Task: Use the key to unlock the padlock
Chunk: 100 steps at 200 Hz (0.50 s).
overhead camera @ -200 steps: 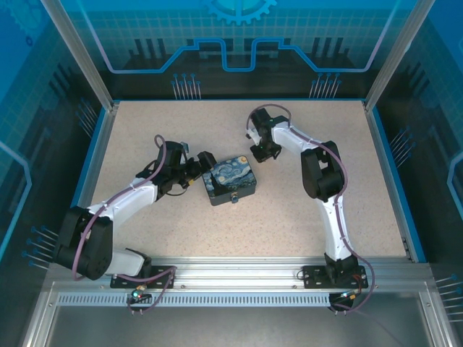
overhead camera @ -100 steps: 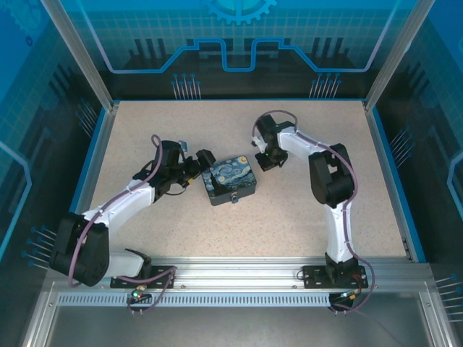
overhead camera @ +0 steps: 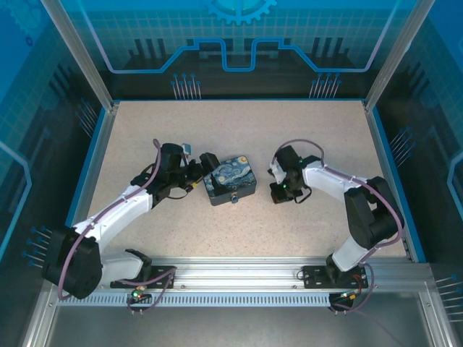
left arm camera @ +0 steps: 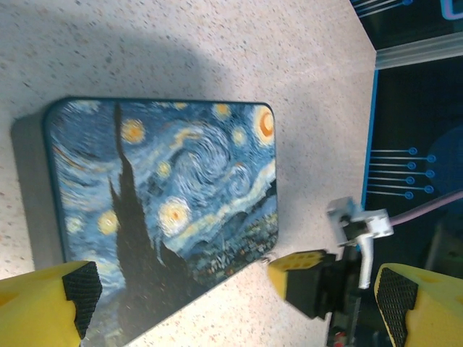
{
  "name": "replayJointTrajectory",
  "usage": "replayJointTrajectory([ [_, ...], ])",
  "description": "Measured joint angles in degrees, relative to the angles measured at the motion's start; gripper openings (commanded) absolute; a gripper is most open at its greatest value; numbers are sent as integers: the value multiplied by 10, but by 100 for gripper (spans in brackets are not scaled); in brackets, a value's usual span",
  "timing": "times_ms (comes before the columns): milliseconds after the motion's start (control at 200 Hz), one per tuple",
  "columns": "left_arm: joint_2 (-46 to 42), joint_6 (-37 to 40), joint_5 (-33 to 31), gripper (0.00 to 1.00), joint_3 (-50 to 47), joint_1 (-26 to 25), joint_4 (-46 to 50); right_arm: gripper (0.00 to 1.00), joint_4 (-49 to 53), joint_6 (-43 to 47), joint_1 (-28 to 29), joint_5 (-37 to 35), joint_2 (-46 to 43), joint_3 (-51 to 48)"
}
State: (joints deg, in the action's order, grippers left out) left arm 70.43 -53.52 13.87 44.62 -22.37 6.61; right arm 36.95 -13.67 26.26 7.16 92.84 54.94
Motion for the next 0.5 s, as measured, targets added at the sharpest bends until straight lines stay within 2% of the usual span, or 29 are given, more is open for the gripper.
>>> replayJointTrajectory([
  [220,-12,-6,0,99,-1,-21,5,0,-31,-68,130,5,-16,-27],
  [250,-12,-6,0,99,-1,-22,5,14,-33,-74,144,3,-16,-27],
  [305,-12,-6,-1,99,-1,-23,5,51,-36,-87,163,-4,-16,-27],
  [335,-12,-7,-1,99,-1,-24,5,63,-37,-93,171,-10,-16,-28],
  [365,-12,-8,-1,99,-1,-24,5,69,-38,-99,177,-16,-16,-30],
  [395,-11,-8,-1,99,-1,-25,5,72,-39,-106,181,-23,-16,-32],
  [500,-9,-9,-1,99,-1,-27,5,73,-40,-128,185,-47,-19,-39],
])
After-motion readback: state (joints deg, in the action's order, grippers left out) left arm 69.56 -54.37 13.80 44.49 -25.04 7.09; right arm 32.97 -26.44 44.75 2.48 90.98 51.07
